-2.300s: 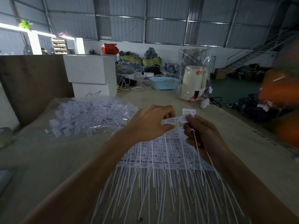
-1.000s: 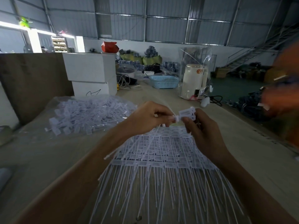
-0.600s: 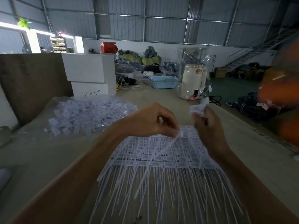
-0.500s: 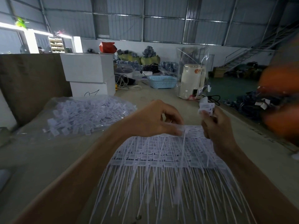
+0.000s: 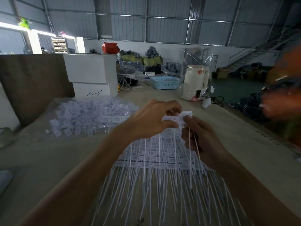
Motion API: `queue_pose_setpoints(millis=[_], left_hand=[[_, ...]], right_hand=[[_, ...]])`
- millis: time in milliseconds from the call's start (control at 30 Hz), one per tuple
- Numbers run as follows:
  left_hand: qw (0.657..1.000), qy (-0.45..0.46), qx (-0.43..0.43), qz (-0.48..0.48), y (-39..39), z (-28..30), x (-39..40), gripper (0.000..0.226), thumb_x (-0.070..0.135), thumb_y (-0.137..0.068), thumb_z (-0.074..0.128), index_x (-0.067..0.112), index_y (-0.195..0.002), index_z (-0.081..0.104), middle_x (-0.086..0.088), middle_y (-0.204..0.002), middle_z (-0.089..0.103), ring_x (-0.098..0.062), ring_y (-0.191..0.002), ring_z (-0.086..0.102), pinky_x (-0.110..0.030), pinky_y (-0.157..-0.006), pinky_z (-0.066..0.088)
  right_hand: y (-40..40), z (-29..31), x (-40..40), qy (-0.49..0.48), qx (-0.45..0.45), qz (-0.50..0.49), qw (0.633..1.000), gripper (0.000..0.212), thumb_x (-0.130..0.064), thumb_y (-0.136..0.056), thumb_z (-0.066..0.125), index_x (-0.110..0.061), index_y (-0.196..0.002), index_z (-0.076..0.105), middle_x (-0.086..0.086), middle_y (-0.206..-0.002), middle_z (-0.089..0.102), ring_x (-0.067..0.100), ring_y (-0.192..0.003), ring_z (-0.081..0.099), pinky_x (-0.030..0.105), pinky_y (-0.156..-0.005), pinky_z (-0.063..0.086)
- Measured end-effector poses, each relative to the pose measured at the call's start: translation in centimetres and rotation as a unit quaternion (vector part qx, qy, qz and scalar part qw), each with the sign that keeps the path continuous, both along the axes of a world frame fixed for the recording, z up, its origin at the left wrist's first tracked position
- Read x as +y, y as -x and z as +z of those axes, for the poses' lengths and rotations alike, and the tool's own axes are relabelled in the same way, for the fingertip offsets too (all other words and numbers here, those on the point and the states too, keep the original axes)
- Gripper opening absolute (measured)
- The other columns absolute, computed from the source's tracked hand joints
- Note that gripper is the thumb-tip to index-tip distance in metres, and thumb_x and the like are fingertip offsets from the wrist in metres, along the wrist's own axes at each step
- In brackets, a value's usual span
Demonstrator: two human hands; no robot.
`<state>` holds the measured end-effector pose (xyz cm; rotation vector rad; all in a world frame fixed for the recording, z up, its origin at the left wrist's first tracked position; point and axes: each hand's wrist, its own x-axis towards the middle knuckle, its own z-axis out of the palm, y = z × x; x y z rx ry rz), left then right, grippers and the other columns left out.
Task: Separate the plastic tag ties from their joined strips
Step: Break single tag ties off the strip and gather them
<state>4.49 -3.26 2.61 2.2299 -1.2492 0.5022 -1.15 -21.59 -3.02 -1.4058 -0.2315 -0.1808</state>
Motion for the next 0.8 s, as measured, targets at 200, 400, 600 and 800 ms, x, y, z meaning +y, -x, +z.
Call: queue_pose_setpoints(millis=[200,400,600,800], left_hand=[[0.996,-0.049,-0.055,0.056,-0.10,-0.01,0.54,0.029,0.029,-0.087,0.073,0.028,-0.114,0.063,0.010,-0.105,0.067,-0.012,-0.093,0.059,-0.037,-0.081,0.051],[0.990,-0.058,-0.118,0.055,-0.18,-0.43,0.56,0.023,0.027,-0.088,0.070,0.019,-0.110,0.069,0.005,-0.104,0.069,-0.017,-0.099,0.060,-0.032,-0.081,0.045],[0.990,-0.084,-0.095,0.065,-0.29,-0.24,0.49,0.025,0.027,-0.094,0.063,0.021,-0.117,0.069,0.006,-0.111,0.070,-0.018,-0.104,0.060,-0.028,-0.085,0.039],[0.994,-0.085,-0.014,0.070,-0.42,0.08,0.68,0.019,0.031,-0.097,0.060,0.029,-0.113,0.070,0.011,-0.105,0.073,-0.012,-0.095,0.065,-0.036,-0.081,0.052]], right_hand=[[0.06,0.09,-0.18,-0.035,0.011,0.026,0.999,0.033,-0.036,-0.103,0.047,-0.018,-0.082,0.065,0.001,-0.059,0.030,0.012,-0.048,0.021,0.024,-0.041,0.024],[0.22,-0.05,0.11,0.070,-0.040,-0.042,0.996,0.025,-0.050,-0.094,0.055,-0.032,-0.090,0.072,0.003,-0.067,0.050,0.012,-0.053,0.038,0.029,-0.048,0.028],[0.02,-0.42,0.16,0.124,-0.083,-0.061,0.987,0.025,-0.035,-0.103,0.050,-0.025,-0.082,0.058,0.003,-0.063,0.047,0.011,-0.046,0.033,0.023,-0.044,0.029],[0.11,-0.32,0.33,0.164,-0.121,-0.069,0.977,0.023,-0.030,-0.105,0.047,-0.020,-0.085,0.054,0.001,-0.064,0.045,0.009,-0.048,0.035,0.022,-0.045,0.031]])
